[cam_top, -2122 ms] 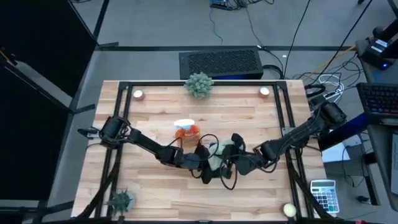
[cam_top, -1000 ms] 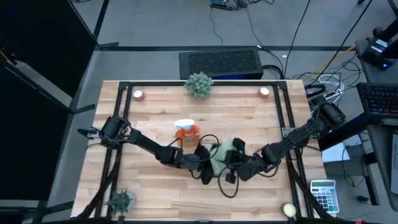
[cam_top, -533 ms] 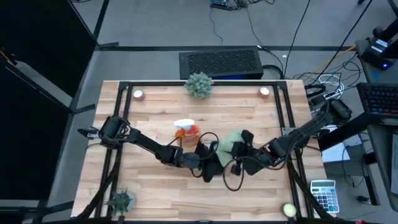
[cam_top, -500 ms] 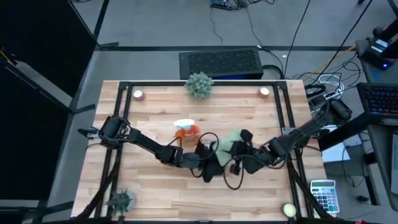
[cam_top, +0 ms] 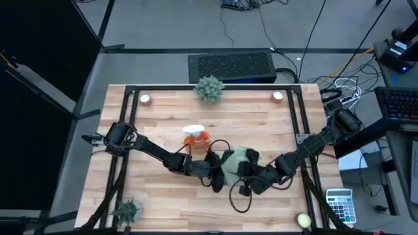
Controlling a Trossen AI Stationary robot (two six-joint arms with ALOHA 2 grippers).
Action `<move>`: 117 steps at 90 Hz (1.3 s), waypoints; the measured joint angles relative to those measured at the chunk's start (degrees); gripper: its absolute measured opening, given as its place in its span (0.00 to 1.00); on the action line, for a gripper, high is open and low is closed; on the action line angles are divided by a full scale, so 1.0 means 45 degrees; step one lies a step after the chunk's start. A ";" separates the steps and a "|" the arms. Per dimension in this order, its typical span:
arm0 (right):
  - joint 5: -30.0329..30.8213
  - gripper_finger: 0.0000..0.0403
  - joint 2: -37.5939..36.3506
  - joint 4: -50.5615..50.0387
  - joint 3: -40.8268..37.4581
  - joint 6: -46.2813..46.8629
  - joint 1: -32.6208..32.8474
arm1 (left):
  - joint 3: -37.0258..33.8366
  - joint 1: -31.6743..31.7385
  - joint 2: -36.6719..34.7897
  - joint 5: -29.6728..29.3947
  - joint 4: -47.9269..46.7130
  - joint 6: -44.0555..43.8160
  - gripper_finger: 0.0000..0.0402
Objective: Apply microfiber cloth
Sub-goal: Wipe the front of the cellphone using the microfiber cloth
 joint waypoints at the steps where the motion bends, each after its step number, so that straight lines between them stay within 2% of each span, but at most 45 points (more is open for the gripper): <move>1: -0.0001 0.02 0.0001 -0.0024 0.0000 0.0030 0.0047 | 0.0001 -0.0002 -0.0001 0.0000 0.0015 0.0000 0.04; 26: -0.0039 0.02 0.0439 -0.1077 0.0005 0.1715 0.0774 | 0.0006 0.0058 -0.0231 -0.0006 0.0039 0.0163 0.04; 53: -0.1467 0.02 0.1240 -0.1610 -0.0035 0.3552 0.1514 | 0.0035 0.0047 -0.0472 -0.0146 0.0445 0.0345 0.04; 68: -0.2125 0.02 0.0856 -0.1626 0.0512 0.3814 0.2087 | 0.0035 0.0047 -0.0472 -0.0141 0.0550 0.0306 0.04; 74: -0.1910 0.02 0.0579 -0.1456 0.0977 0.3398 0.2298 | 0.0035 0.0047 -0.0472 -0.0136 0.0686 0.0252 0.04; 81: -0.1013 0.02 0.0501 -0.1093 0.1402 0.2636 0.2288 | 0.0030 0.0047 -0.0453 -0.0136 0.1053 0.0212 0.04; 88: -0.0159 0.02 0.0710 0.0218 0.1464 0.1555 0.1968 | 0.0030 0.0047 -0.0443 -0.0144 0.1865 0.0209 0.04; 100: 0.0425 0.02 0.1472 0.1854 0.1481 0.0367 0.1270 | 0.0022 0.0047 -0.0443 -0.0414 0.2948 0.0212 0.04; 117: 0.0911 0.02 0.2042 0.1488 0.1484 0.0569 0.0617 | -0.0038 0.0086 -0.0399 -0.0840 0.2927 0.0214 0.04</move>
